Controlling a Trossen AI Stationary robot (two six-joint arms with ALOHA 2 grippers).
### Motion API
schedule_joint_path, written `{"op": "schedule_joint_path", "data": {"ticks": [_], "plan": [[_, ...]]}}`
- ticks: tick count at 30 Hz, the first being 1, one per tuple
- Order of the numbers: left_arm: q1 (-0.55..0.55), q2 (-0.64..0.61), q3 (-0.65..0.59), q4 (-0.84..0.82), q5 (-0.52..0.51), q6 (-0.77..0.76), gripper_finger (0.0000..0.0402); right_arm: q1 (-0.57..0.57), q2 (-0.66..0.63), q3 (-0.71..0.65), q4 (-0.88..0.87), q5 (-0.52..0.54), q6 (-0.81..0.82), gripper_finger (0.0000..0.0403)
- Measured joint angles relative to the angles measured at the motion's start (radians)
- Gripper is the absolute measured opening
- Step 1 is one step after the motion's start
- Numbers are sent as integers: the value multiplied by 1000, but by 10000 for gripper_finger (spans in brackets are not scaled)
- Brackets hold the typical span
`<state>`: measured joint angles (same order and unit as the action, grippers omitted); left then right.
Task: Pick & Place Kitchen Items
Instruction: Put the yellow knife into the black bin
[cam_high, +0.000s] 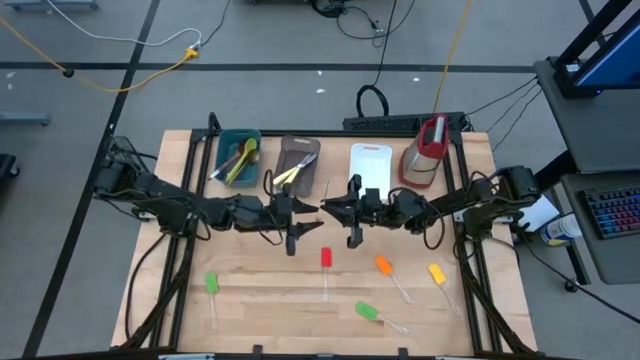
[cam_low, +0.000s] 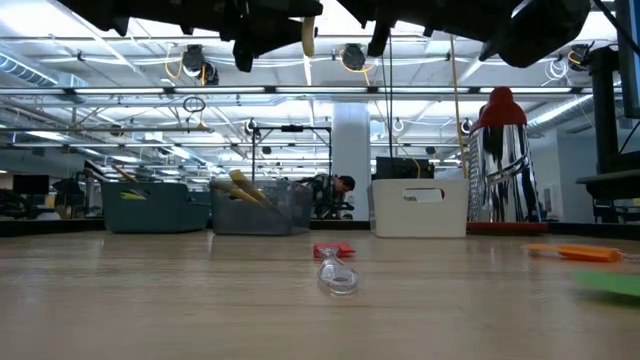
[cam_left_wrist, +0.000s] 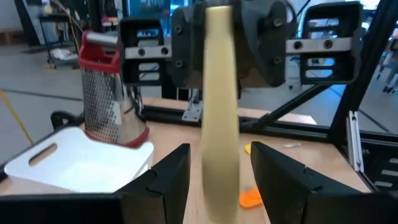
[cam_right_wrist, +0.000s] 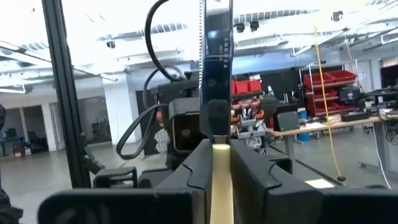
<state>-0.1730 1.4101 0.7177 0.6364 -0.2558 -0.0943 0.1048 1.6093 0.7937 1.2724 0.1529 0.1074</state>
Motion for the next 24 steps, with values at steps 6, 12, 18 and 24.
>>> {"op": "schedule_joint_path", "data": {"ticks": [6, 12, 18, 24], "plan": [[23, 0, 0, 48, 0, -4, 172, -16, 0, 0, 56, 0, 0, 35], [40, 0, 0, 48, 2, -50, 172, -20, 0, 17, 64, -10, -16, 31], [48, 0, 0, 58, 26, -32, 166, -21, 0, 49, 39, -71, -65, 35], [47, 0, 0, 70, 73, 23, 96, -21, -1, 49, 5, -74, -72, 33]]}}
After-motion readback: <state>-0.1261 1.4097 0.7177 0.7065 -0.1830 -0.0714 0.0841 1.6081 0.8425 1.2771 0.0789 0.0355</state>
